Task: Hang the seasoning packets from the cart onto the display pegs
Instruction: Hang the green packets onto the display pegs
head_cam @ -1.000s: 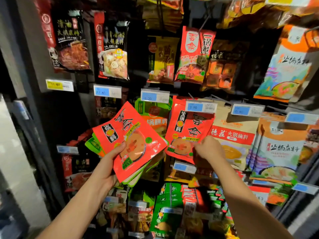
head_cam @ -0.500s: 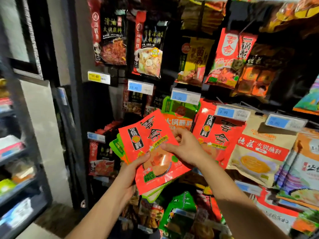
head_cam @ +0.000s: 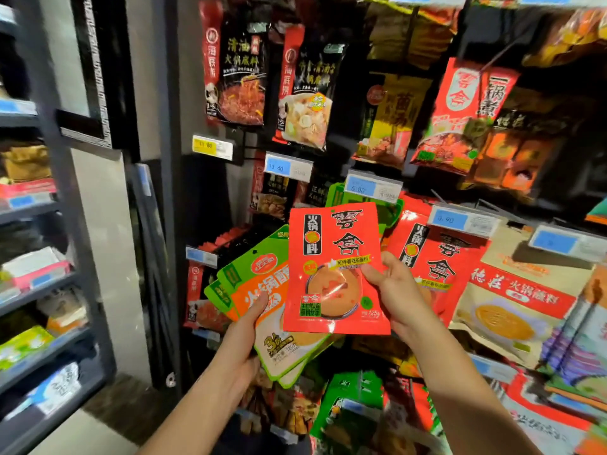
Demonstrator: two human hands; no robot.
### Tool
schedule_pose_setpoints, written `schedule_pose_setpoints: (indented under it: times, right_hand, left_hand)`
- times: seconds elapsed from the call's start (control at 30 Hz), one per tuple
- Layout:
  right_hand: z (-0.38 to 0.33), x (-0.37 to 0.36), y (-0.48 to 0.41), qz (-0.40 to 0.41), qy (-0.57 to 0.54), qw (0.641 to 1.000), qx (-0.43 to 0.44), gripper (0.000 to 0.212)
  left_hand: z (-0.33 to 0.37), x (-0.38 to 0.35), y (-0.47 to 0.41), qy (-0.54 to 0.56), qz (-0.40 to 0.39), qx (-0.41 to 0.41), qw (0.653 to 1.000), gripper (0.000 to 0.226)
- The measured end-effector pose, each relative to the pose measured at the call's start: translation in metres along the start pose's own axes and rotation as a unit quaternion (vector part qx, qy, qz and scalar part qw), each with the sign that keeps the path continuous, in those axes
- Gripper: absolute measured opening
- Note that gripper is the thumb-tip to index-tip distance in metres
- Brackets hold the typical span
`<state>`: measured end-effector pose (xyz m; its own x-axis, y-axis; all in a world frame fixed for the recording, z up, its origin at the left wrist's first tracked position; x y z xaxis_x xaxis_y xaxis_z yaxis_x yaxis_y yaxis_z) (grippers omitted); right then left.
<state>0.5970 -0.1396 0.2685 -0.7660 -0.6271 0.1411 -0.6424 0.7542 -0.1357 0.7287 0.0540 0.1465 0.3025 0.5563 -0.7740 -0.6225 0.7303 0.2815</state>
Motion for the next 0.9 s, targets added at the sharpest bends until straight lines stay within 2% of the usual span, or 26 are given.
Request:
schedule_pose_setpoints:
  times: [0.07, 0.37, 0.67, 0.9]
  right_hand:
    - [0.017, 0.034, 0.005, 0.059, -0.013, 0.998, -0.026, 0.026]
    - [0.055, 0.15, 0.054, 0.231, -0.055, 0.971, -0.028, 0.023]
    - [0.028, 0.16, 0.043, 0.25, -0.053, 0.967, 0.026, 0.031]
    - [0.039, 0.153, 0.052, 0.226, -0.061, 0.972, 0.011, 0.03]
  left_hand:
    - [0.003, 0.004, -0.002, -0.012, 0.007, -0.008, 1.0, 0.037]
    - [0.0, -0.015, -0.005, -0.053, -0.011, -0.009, 0.998, 0.033]
    - [0.005, -0.03, -0.001, -0.059, -0.022, -0.006, 0.998, 0.032]
    - [0.008, -0.031, 0.004, -0.057, -0.011, -0.014, 0.998, 0.027]
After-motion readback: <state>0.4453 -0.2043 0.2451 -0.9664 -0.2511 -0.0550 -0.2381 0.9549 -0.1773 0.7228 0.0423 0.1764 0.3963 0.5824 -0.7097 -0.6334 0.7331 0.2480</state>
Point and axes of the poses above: each hand's wrist, its own y-axis away from the middle knuckle, its own x-axis out of the back of the hand, z = x × y, the point moved 10 cm from there along -y, towards the middle knuckle, and after that the axes turned 8 degrees about y, right-handed, at the moved point
